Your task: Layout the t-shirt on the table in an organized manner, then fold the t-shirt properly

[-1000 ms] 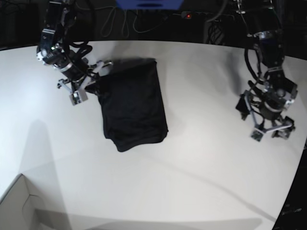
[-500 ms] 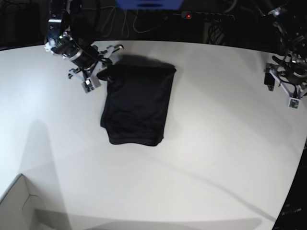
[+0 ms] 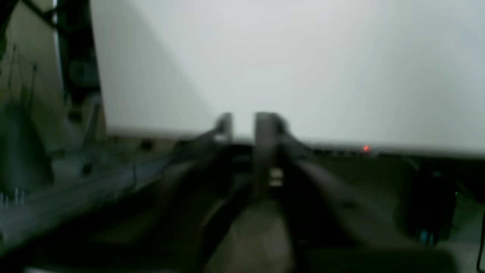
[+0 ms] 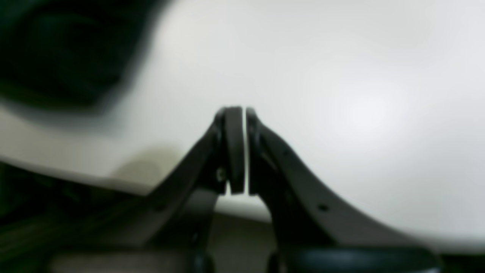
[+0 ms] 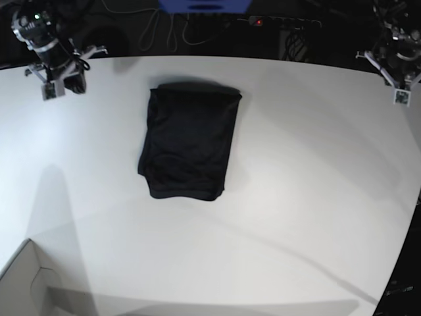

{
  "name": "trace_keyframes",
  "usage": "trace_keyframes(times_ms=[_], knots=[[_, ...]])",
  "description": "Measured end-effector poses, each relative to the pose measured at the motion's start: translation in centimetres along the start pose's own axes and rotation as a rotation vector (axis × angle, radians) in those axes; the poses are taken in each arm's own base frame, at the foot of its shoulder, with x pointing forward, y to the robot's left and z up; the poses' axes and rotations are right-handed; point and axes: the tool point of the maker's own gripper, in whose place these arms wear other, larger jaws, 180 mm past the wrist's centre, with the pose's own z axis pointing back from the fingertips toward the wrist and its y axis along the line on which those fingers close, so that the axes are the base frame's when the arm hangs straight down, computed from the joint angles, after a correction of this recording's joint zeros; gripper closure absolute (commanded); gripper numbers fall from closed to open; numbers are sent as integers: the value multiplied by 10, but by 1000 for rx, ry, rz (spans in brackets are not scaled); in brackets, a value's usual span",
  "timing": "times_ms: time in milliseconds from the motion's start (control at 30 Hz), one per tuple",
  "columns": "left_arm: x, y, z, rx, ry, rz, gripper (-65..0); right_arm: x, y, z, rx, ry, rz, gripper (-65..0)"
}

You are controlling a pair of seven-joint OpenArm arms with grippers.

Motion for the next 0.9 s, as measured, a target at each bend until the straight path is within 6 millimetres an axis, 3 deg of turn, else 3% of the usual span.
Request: trace_keyframes(times_ms=[100,233,333,500,633,767,833,900], knots=[[-32,2,13,28,64,53,-5,-43,-32,25,-110,106,-59,0],[-89,-18,24,-21,186,120,0,-85,-56,47,-194,193,-145,0],[-130,-44,26,-124,257,219,-1,-117,-56,50,-193,251,-210,0],[-161,-56,6,-199,274,312,-1,-166,-45,48,-158,355,-306,0],[-195,-102,-14,-332,285,367,-1,-197,-17,31,-74,424,-375,0],[-219,-133,-47,-436,295,407,-1,-222,7,10,-15,485,-374,0],[-231,-151,-66,-469,326,469,0,-236,26,-7,29,497,-372,0],[-238,-167,-77,-473,318,570,0,-255,58,-18,99,532,-381,0]])
